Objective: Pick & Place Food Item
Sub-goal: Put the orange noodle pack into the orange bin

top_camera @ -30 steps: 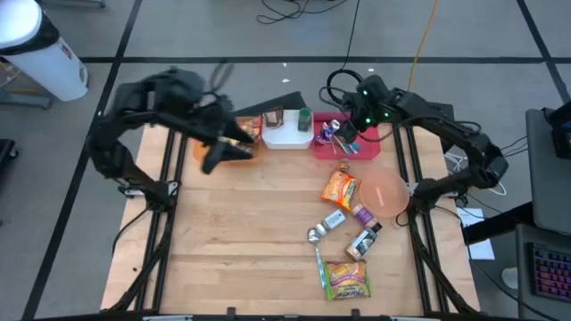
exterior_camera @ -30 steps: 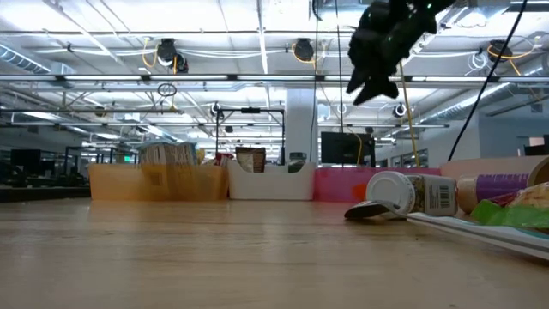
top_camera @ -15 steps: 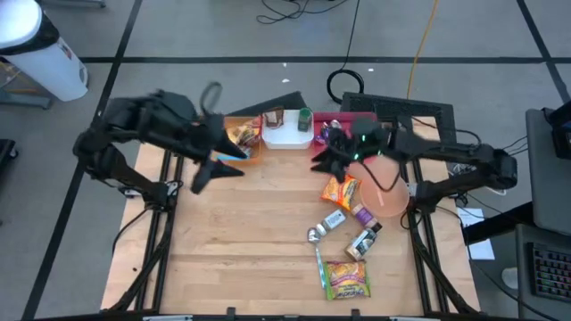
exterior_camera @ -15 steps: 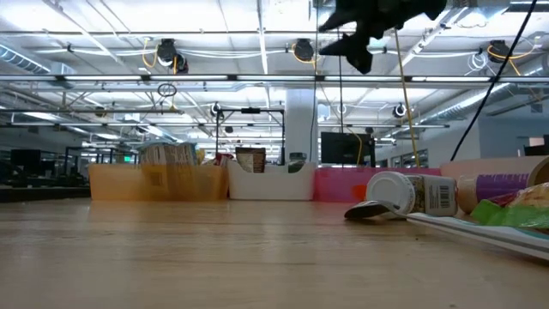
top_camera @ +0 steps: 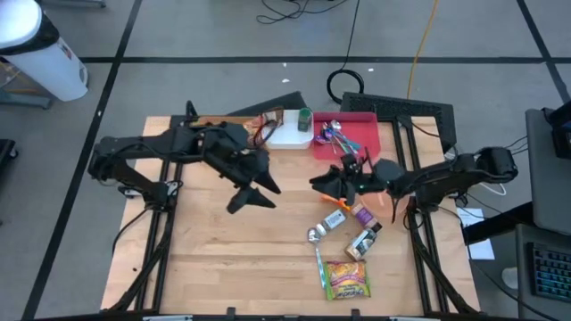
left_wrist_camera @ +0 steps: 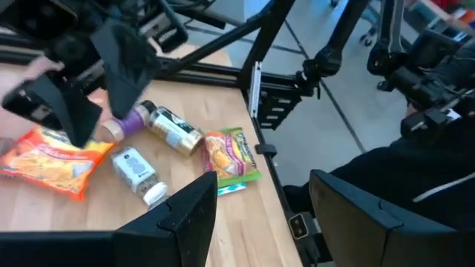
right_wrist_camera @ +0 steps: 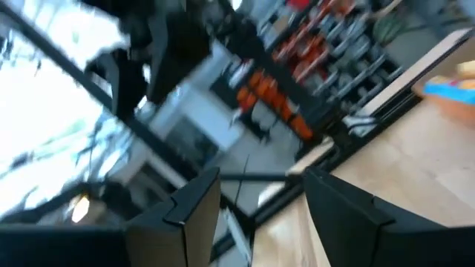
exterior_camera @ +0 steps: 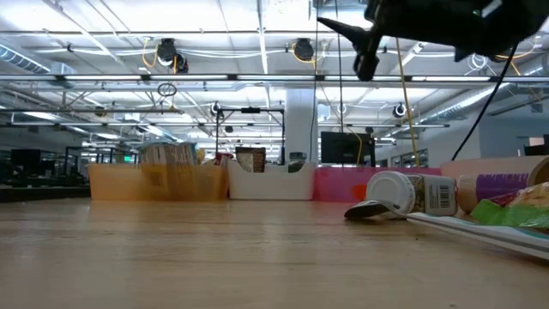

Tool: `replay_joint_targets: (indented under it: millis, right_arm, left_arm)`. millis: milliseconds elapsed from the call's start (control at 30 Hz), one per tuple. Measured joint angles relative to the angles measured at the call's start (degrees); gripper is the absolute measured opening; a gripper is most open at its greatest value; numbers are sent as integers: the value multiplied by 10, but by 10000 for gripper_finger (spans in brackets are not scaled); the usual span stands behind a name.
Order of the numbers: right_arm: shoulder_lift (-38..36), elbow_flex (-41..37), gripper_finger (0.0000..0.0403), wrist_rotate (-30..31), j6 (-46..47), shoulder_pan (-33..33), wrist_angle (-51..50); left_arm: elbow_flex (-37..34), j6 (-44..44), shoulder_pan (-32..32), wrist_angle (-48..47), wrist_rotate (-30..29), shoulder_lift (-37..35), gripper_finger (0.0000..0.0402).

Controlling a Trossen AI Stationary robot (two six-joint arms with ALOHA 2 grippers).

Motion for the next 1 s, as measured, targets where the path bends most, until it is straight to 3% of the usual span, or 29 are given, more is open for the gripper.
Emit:
replay_joint_targets:
  millis: [67,167,367,533,667,867,1000]
  right_arm:
    - [0,-16,191,48,16,14,28]
    - [0,-24,191,70,32,22,49]
    - [-3,-24,186,38,2,25,93]
    - [-24,-24,185,8,-44,12,72]
    - [-65,-24,181,-35,-67,-12,-40]
    - [-152,-23,174,-83,-129,-36,-259]
    - [-209,-24,171,-94,-168,-44,-416]
  left_arm:
    - [-32,-7,8,45,20,0,223]
    - [-74,-24,21,114,50,0,223]
    - [-164,-56,46,226,67,0,223]
    - [-240,-131,71,303,16,1,223]
    - [-279,-168,65,360,-49,10,223]
    - [-271,-98,27,431,-114,67,223]
    - [-243,-58,11,411,-148,120,223]
